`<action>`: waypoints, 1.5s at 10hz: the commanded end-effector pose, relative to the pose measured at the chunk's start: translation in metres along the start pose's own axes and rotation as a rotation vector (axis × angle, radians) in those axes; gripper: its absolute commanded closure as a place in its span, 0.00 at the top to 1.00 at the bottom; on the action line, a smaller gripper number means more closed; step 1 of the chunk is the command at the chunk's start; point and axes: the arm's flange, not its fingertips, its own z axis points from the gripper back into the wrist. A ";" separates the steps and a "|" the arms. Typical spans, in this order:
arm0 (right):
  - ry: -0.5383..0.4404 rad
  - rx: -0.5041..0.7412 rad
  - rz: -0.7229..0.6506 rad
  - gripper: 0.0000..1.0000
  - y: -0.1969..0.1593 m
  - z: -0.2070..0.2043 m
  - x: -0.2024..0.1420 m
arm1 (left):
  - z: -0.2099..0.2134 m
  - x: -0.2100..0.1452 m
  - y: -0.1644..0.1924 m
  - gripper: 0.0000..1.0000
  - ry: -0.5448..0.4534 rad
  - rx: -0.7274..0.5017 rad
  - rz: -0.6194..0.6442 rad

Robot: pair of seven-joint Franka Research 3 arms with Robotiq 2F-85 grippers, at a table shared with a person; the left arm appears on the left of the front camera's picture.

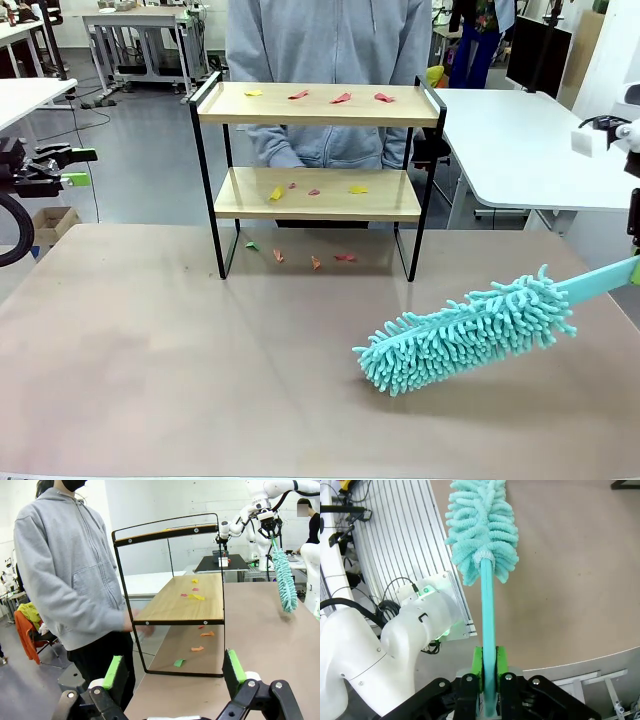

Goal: Clean the shelf.
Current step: Clean the specific section of the Shelf indicated by the human with the Duster.

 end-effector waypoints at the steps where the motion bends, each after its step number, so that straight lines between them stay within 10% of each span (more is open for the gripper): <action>1: -0.007 -0.008 -0.008 0.14 0.001 0.004 0.000 | -0.001 0.002 -0.001 1.00 0.002 -0.004 -0.005; 15: -0.007 -0.008 -0.008 0.14 0.001 0.004 0.000 | -0.001 0.002 -0.001 1.00 0.002 -0.004 -0.005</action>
